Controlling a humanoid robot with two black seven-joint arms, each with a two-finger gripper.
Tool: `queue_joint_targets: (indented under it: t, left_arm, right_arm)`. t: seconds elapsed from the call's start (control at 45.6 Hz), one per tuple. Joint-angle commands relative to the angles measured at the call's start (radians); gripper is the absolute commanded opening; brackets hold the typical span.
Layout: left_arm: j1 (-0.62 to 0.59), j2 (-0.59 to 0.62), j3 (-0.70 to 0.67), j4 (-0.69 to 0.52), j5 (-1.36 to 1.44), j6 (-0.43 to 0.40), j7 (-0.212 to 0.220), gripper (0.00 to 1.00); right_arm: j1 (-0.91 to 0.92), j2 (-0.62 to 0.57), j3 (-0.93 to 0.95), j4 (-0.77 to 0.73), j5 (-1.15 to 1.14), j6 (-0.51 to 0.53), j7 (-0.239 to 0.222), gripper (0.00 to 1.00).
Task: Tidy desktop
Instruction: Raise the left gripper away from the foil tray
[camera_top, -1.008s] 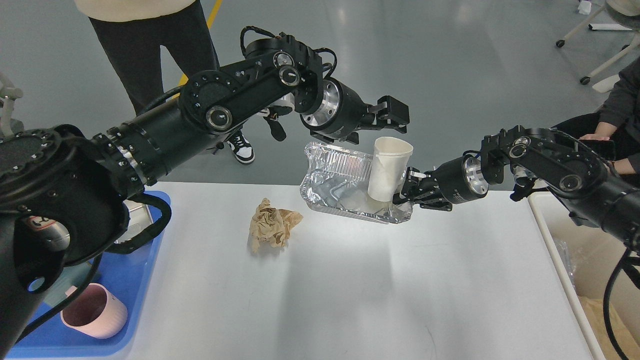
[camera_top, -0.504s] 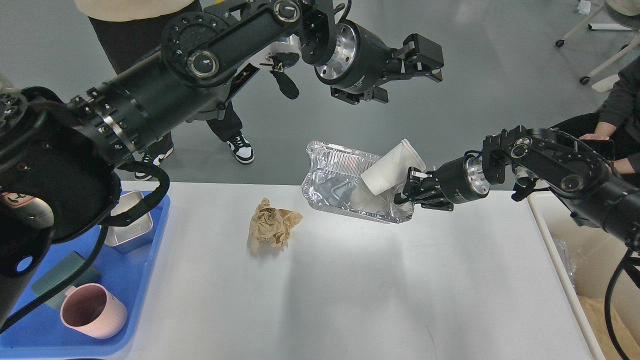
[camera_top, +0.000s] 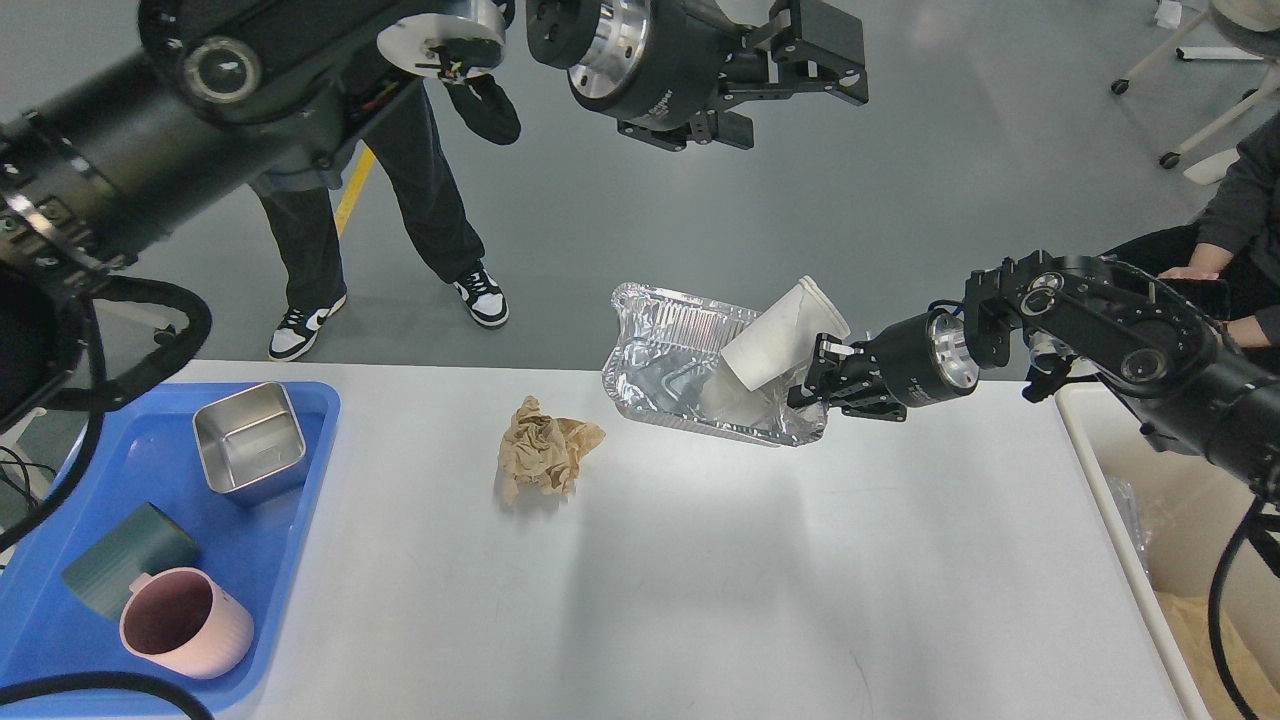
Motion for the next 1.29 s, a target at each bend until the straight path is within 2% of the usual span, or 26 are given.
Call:
queue_joint_targets:
  t: [0.0, 0.066, 0.241, 0.329, 0.416, 0.46, 0.526, 0.592, 0.657, 0.679, 0.701, 0.767, 0.811, 0.898, 0.942, 1.161, 1.271]
  left_arm:
    - [-0.001, 0.166, 0.018, -0.186, -0.111, 0.004, 0.093, 0.96]
    - [-0.001, 0.272, 0.053, -0.268, -0.156, -0.010, 0.107, 0.96]
    - [0.003, 0.565, 0.162, -0.449, -0.225, -0.059, 0.107, 0.96]
    - [0.049, 0.728, 0.200, -0.541, -0.243, -0.087, 0.101, 0.95]
    - [0.086, 0.892, 0.206, -0.596, -0.243, -0.174, 0.086, 0.93]
    - [0.098, 0.962, 0.208, -0.601, -0.243, -0.235, 0.063, 0.90]
    - [0.120, 1.062, 0.216, -0.601, -0.242, -0.316, 0.011, 0.85]
    - [0.154, 1.188, 0.226, -0.595, -0.236, -0.316, -0.054, 0.84]
    - [0.183, 1.259, 0.229, -0.581, -0.233, -0.316, -0.129, 0.86]
    - [0.195, 1.274, 0.229, -0.572, -0.230, -0.316, -0.157, 0.86]
    - [0.221, 1.299, 0.239, -0.553, -0.228, -0.316, -0.204, 0.87]
    - [0.246, 1.331, 0.271, -0.538, -0.211, -0.316, -0.273, 0.87]
    - [0.249, 1.337, 0.301, -0.527, -0.191, -0.316, -0.334, 0.87]
    - [0.249, 1.339, 0.363, -0.519, -0.159, -0.316, -0.485, 0.87]
    - [0.249, 1.337, 0.398, -0.519, -0.150, -0.316, -0.535, 0.87]
    - [0.252, 1.322, 0.516, -0.532, -0.147, -0.316, -0.687, 0.87]
    - [0.252, 1.326, 0.536, -0.530, -0.150, -0.316, -0.706, 0.89]
  right_arm:
    - [-0.004, 0.000, 0.000, 0.000, 0.000, 0.001, 0.000, 0.00]
    - [-0.004, 0.000, 0.000, 0.002, 0.000, 0.001, 0.000, 0.00]
    - [-0.004, 0.003, 0.000, 0.002, 0.000, -0.001, 0.000, 0.00]
    - [-0.005, 0.003, 0.000, 0.002, 0.000, -0.001, -0.002, 0.00]
    - [-0.005, 0.003, 0.000, 0.002, -0.002, -0.001, -0.002, 0.00]
    - [-0.005, 0.003, 0.000, 0.002, -0.002, -0.001, -0.002, 0.00]
    - [-0.005, 0.003, 0.000, 0.002, -0.002, -0.001, -0.002, 0.00]
    - [-0.005, 0.005, 0.000, 0.002, -0.002, -0.001, -0.002, 0.00]
    - [-0.004, 0.006, 0.002, 0.002, -0.002, -0.001, -0.002, 0.00]
    - [-0.004, 0.006, 0.000, 0.002, -0.002, -0.001, -0.002, 0.00]
    - [-0.004, 0.008, 0.000, 0.002, -0.002, -0.001, -0.003, 0.00]
    - [-0.004, 0.009, 0.000, 0.002, -0.002, -0.002, -0.003, 0.00]
    - [-0.004, 0.011, 0.000, 0.002, -0.002, -0.002, -0.003, 0.00]
    - [-0.002, 0.011, 0.000, 0.002, -0.002, -0.002, -0.003, 0.00]
    - [-0.002, 0.011, 0.000, 0.002, -0.002, -0.002, -0.003, 0.00]
    - [-0.002, 0.003, 0.002, 0.002, -0.002, -0.002, -0.003, 0.00]
    - [-0.002, 0.000, 0.002, 0.003, -0.002, -0.002, -0.003, 0.00]
